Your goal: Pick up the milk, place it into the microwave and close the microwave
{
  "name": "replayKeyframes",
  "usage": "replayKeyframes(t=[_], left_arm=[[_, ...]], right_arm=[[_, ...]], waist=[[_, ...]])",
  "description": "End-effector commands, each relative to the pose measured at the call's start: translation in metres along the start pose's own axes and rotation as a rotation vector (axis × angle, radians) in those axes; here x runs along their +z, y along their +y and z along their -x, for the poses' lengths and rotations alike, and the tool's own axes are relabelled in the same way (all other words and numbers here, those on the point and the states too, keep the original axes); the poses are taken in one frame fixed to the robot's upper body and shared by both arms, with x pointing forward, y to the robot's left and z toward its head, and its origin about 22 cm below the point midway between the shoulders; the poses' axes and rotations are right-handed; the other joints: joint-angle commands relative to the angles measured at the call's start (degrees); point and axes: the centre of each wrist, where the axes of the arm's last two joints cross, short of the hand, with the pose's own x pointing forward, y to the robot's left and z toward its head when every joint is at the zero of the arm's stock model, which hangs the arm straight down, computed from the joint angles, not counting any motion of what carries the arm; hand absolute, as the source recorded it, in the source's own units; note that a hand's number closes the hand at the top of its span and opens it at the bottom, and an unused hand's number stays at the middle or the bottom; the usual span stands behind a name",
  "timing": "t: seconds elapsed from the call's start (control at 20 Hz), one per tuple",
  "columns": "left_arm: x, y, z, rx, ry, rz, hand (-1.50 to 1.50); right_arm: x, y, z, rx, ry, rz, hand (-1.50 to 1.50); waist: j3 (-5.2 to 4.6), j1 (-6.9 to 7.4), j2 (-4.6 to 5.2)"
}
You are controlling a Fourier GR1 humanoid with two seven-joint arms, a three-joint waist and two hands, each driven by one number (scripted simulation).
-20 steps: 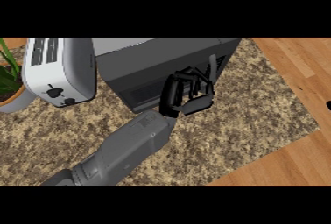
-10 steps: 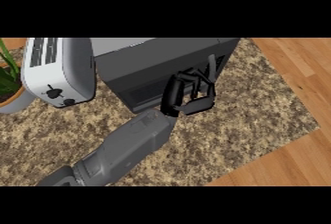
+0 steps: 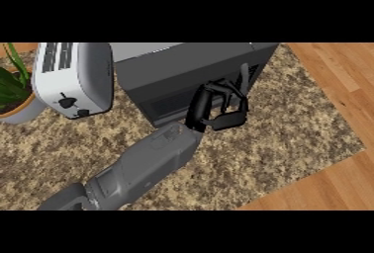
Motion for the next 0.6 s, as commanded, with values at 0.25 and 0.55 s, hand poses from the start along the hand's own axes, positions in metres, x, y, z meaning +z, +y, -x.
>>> replayKeyframes(t=[0.25, 0.55], left_arm=[[0.009, 0.033, 0.030, -0.039, 0.186, -0.229, 1.50], [0.016, 0.034, 0.037, -0.037, 0.194, -0.209, -1.50]], right_arm=[[0.007, 0.001, -0.012, 0.019, 0.008, 0.022, -1.50], [0.011, 0.005, -0.018, 0.017, 0.022, 0.034, -1.50]], waist=[[-0.26, 3.14, -0.27], [-0.28, 3.89, -0.34]])
